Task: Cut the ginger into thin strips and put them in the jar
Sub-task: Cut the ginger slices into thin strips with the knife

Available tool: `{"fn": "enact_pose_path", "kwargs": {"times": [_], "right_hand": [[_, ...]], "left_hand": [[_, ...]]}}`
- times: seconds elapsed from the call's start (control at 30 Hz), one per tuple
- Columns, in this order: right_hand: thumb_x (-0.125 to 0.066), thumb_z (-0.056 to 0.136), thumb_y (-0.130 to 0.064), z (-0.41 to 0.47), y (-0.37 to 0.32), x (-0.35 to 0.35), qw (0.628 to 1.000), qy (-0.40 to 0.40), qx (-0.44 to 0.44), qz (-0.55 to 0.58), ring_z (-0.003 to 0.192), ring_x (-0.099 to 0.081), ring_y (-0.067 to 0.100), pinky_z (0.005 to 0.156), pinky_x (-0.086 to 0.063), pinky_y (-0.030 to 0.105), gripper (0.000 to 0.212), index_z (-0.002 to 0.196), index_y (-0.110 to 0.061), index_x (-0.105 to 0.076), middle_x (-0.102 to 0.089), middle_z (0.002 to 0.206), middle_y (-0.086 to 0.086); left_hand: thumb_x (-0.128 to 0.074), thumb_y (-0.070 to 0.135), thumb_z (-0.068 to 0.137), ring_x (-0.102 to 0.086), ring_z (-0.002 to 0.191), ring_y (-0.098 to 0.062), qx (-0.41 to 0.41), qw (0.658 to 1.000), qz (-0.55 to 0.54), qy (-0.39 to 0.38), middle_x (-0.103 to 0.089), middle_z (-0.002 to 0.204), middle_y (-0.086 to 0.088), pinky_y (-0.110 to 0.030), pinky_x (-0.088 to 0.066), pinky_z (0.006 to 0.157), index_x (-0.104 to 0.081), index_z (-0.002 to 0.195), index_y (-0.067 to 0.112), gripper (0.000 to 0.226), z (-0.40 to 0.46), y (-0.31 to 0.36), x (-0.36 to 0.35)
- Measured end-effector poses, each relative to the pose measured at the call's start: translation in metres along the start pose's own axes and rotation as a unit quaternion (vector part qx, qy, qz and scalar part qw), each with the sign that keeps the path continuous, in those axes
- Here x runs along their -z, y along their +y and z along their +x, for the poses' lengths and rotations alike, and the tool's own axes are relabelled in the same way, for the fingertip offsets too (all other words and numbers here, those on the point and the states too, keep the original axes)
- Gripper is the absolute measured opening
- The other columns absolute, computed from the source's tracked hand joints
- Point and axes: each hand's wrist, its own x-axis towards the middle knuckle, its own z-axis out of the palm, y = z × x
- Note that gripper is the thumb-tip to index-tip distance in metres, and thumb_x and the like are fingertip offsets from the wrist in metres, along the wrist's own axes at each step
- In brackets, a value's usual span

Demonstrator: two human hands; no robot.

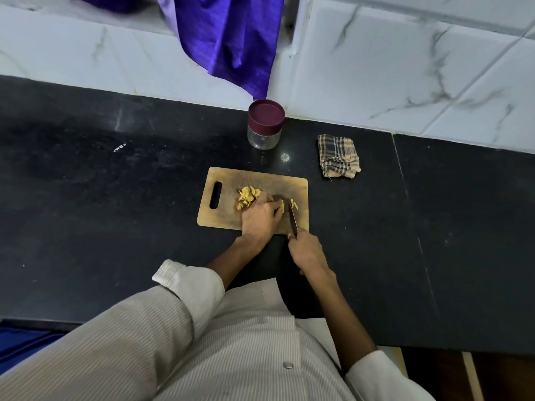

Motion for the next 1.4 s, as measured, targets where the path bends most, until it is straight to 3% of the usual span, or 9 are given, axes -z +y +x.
{"fn": "enact_pose_path", "kwargs": {"times": [0.47, 0.53, 0.63, 0.7, 0.93, 1.07, 1.17, 1.4], "right_hand": [[-0.041, 0.104, -0.033, 0.006, 0.000, -0.005, 0.999, 0.008, 0.035, 0.022, 0.096, -0.065, 0.030, 0.083, -0.057, 0.051, 0.027, 0.116, -0.013, -0.055, -0.063, 0.104, 0.011], [-0.041, 0.104, -0.032, 0.006, -0.001, -0.006, 0.999, 0.010, 0.040, 0.028, 0.089, -0.067, 0.029, 0.077, -0.059, 0.050, 0.024, 0.111, -0.014, -0.055, -0.063, 0.100, 0.012], [-0.039, 0.105, -0.031, 0.005, -0.001, -0.008, 0.998, 0.000, 0.039, 0.048, 0.063, -0.067, 0.025, 0.053, -0.059, 0.038, 0.023, 0.110, -0.012, -0.052, -0.065, 0.093, 0.014], [-0.038, 0.106, -0.031, 0.005, -0.001, -0.010, 0.998, -0.004, 0.039, 0.050, 0.055, -0.065, 0.024, 0.044, -0.055, 0.032, 0.025, 0.112, -0.011, -0.052, -0.066, 0.091, 0.016], [-0.037, 0.106, -0.030, 0.003, -0.006, -0.009, 0.999, 0.007, 0.046, 0.011, 0.068, -0.070, 0.030, 0.059, -0.061, 0.047, 0.025, 0.111, -0.011, -0.051, -0.065, 0.091, 0.014], [-0.038, 0.104, -0.029, 0.004, -0.009, -0.010, 0.999, 0.010, 0.047, 0.003, 0.080, -0.069, 0.033, 0.072, -0.059, 0.052, 0.026, 0.112, -0.009, -0.053, -0.064, 0.096, 0.014], [-0.038, 0.102, -0.026, 0.004, -0.011, -0.011, 0.999, 0.008, 0.042, -0.006, 0.084, -0.068, 0.035, 0.075, -0.058, 0.054, 0.024, 0.112, -0.009, -0.053, -0.064, 0.099, 0.015], [-0.039, 0.101, -0.022, 0.007, -0.013, -0.013, 0.999, 0.010, 0.028, -0.028, 0.093, -0.066, 0.038, 0.079, -0.057, 0.055, 0.024, 0.116, -0.007, -0.050, -0.063, 0.108, 0.018]], "left_hand": [[-0.053, 0.027, 0.096, -0.060, 0.095, -0.019, -0.004, 1.000, -0.006, 0.008, -0.050, 0.117, -0.004, -0.034, -0.053, 0.077, -0.068, 0.115, 0.018, 0.025, 0.001, -0.001, -0.001], [-0.053, 0.027, 0.096, -0.060, 0.095, -0.018, -0.004, 1.000, -0.003, 0.009, -0.050, 0.118, -0.003, -0.033, -0.053, 0.076, -0.067, 0.115, 0.019, 0.025, 0.001, -0.001, -0.001], [-0.052, 0.026, 0.096, -0.059, 0.097, -0.017, -0.009, 1.000, -0.003, 0.005, -0.050, 0.120, -0.003, -0.032, -0.053, 0.078, -0.067, 0.117, 0.018, 0.026, 0.001, -0.001, -0.001], [-0.052, 0.026, 0.097, -0.059, 0.097, -0.016, -0.011, 1.000, -0.003, 0.004, -0.049, 0.121, -0.003, -0.030, -0.052, 0.079, -0.066, 0.118, 0.018, 0.026, 0.000, -0.001, 0.000], [-0.051, 0.029, 0.097, -0.060, 0.095, -0.016, -0.005, 1.000, 0.006, 0.010, -0.050, 0.121, -0.003, -0.024, -0.043, 0.069, -0.067, 0.116, 0.021, 0.026, 0.000, -0.002, -0.001], [-0.052, 0.028, 0.097, -0.060, 0.094, -0.017, -0.004, 1.000, 0.005, 0.013, -0.050, 0.120, -0.004, -0.027, -0.049, 0.071, -0.068, 0.114, 0.020, 0.025, 0.001, -0.002, -0.001], [-0.052, 0.028, 0.097, -0.060, 0.095, -0.018, -0.001, 1.000, 0.003, 0.009, -0.050, 0.120, -0.004, -0.032, -0.053, 0.074, -0.068, 0.114, 0.019, 0.025, 0.001, -0.001, -0.001], [-0.051, 0.030, 0.097, -0.059, 0.096, -0.017, -0.001, 1.000, 0.001, 0.009, -0.049, 0.121, -0.004, -0.029, -0.049, 0.073, -0.067, 0.116, 0.018, 0.027, 0.001, -0.001, -0.002]]}}
